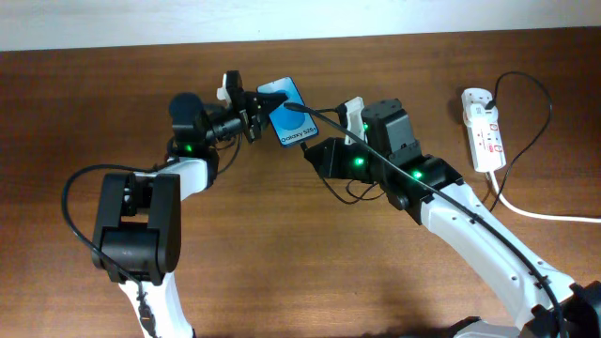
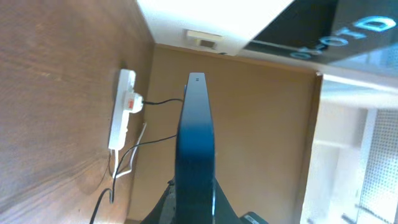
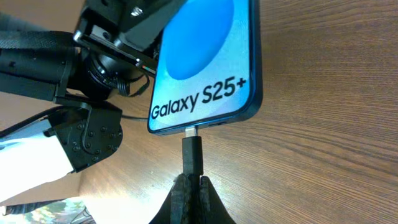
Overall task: Plug charger to phone and switch on socket
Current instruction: 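Push the connector into the phone port while the left gripper holds the phone, then lower the plugged phone onto the table with the left gripper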
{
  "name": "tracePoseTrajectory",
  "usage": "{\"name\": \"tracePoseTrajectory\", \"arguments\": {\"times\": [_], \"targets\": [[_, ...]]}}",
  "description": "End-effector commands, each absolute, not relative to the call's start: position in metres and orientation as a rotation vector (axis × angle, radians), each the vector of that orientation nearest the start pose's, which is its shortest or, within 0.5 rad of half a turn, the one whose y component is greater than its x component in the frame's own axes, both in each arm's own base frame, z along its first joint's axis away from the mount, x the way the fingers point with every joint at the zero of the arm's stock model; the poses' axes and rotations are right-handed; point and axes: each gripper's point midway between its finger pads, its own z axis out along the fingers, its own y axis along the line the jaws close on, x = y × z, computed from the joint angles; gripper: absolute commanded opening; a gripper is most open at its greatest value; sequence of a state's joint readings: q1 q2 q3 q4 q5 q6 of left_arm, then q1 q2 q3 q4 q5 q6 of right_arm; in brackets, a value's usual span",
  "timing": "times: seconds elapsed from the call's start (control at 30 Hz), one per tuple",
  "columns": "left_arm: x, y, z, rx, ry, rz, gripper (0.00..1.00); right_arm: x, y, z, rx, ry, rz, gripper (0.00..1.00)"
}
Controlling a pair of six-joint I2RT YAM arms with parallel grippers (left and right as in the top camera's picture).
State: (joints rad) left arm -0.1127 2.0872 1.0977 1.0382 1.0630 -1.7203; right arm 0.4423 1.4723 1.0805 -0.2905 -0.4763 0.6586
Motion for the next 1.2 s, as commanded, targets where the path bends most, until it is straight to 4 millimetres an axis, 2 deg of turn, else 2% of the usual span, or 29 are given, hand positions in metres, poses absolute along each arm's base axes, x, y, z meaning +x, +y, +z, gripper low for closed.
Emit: {"name": "tracePoseTrajectory", "arguments": {"times": [0.0,0.13,0.27,0.37,0.47,0.6,0.93,0.97,1.03,1.07,1.13,1.17], "targets": [[0.461,-0.212,0.196,-0.347,2.002,-2.121,0.0,0.345,0.252,0.19,0.002,2.427,1.078,0.04],[0.445,-0.216,0.194,-0.159,2.041,-2.113,0.0,0.345,0.252,0.19,-0.008,2.427,1.075,0.04],[0.435,-0.219,0.195,-0.052,2.048,-2.115,0.0,0.347,0.25,0.189,-0.001,2.425,1.055,0.04],[0.432,-0.223,0.196,-0.029,2.053,-2.122,0.0,0.351,0.246,0.188,0.019,2.418,1.015,0.04],[0.422,-0.239,0.196,0.005,2.078,-2.152,0.0,0.354,0.245,0.19,0.021,2.4,1.008,0.04],[0.412,-0.25,0.195,0.02,2.121,-2.197,0.0,0.358,0.241,0.189,0.039,2.396,0.973,0.04],[0.405,-0.251,0.194,0.051,2.15,-2.218,0.0,0.362,0.243,0.194,0.015,2.361,0.971,0.04],[0.405,-0.251,0.194,0.048,2.149,-2.217,0.0,0.362,0.243,0.194,0.012,2.363,0.977,0.1],[0.409,-0.251,0.195,0.023,2.135,-2.209,0.0,0.356,0.245,0.191,-0.007,2.385,0.994,0.38],[0.411,-0.251,0.195,0.012,2.128,-2.205,0.0,0.352,0.243,0.187,-0.017,2.409,0.978,0.49],[0.414,-0.249,0.195,-0.005,2.119,-2.198,0.0,0.346,0.241,0.185,-0.029,2.433,0.966,0.61],[0.415,-0.248,0.195,-0.011,2.116,-2.195,0.0,0.343,0.239,0.189,-0.038,2.428,0.966,0.71]]}}
